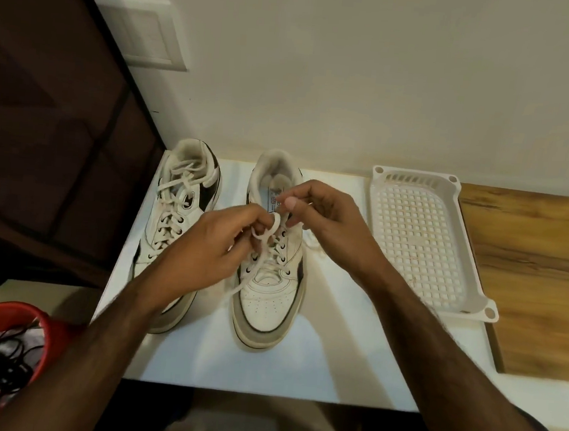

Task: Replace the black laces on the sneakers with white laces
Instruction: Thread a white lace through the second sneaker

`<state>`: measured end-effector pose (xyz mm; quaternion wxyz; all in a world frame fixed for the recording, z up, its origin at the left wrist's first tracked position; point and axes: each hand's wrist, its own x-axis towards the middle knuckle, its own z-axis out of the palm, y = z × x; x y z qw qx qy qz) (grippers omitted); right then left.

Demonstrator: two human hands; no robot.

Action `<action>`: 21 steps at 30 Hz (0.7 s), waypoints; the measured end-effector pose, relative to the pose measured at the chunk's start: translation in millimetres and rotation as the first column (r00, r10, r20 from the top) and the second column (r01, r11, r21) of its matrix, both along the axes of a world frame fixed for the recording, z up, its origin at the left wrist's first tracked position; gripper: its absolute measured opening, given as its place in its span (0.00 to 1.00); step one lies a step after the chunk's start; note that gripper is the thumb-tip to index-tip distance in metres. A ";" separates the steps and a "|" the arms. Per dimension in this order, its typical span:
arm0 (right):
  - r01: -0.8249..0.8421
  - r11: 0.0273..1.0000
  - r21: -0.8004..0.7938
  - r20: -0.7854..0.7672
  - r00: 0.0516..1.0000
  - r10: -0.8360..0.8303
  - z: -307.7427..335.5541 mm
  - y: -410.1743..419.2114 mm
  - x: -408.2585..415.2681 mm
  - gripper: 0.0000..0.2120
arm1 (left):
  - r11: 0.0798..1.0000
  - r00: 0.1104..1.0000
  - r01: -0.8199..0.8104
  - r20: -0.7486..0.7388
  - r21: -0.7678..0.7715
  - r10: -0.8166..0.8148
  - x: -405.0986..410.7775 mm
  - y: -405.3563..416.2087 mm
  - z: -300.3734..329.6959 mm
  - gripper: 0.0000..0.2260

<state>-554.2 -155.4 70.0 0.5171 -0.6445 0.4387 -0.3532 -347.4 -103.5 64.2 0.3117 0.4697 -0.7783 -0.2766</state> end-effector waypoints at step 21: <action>-0.083 0.995 -0.064 -0.114 0.991 0.075 -12.6 0.0 5.2 0.14 | 0.995 0.975 0.071 -0.214 0.077 -0.053 0.6 -3.0 -1.7 0.12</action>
